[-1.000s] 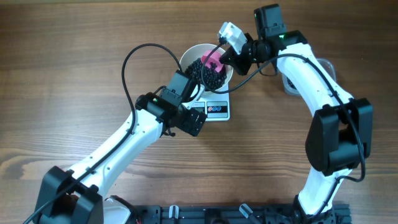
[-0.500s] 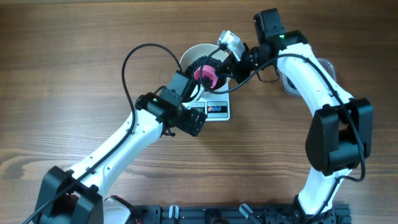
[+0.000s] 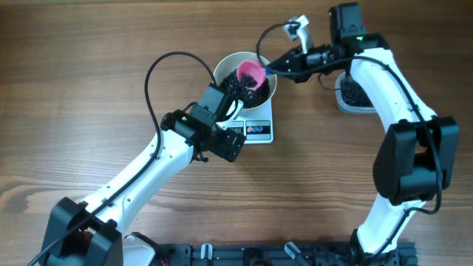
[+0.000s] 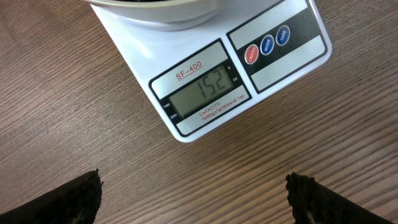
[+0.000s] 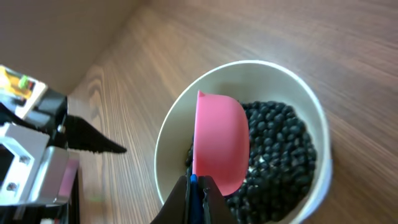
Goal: Scoop item into bowl and weigh 150g on scale
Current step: 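Tip the scoop further over the bowl to empty remaining beans, then dip the pink scoop into the white bowl to scoop out beans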
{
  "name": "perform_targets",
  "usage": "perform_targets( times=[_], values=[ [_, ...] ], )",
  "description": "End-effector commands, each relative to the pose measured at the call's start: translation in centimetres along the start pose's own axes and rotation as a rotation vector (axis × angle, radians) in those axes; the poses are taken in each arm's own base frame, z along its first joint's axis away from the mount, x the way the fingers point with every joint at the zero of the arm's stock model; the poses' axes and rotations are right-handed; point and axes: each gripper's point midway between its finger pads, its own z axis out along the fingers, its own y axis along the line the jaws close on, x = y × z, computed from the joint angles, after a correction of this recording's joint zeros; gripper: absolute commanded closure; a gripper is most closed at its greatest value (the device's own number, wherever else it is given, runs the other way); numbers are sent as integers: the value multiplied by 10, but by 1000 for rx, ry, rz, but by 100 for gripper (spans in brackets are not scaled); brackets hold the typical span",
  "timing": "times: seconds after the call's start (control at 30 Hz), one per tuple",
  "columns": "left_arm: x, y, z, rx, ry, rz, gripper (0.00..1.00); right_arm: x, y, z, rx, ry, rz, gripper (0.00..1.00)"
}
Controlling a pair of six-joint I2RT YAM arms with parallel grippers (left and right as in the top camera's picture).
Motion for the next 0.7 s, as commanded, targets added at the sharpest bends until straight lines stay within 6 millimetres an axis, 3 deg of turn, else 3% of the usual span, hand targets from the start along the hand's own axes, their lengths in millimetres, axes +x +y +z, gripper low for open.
perform_targets(
  times=[0.0,0.5,0.67],
  values=[
    [-1,2,-4,3,-14,5,0,-5,0,-1,-46,-37,30,96],
    [-1,2,-4,3,-14,5,0,-11,-3,-1,-34,-54,-5,96],
    [-1,2,-4,3,-15,5,0,-2,-15,6,63,-3,-21,96]
  ],
)
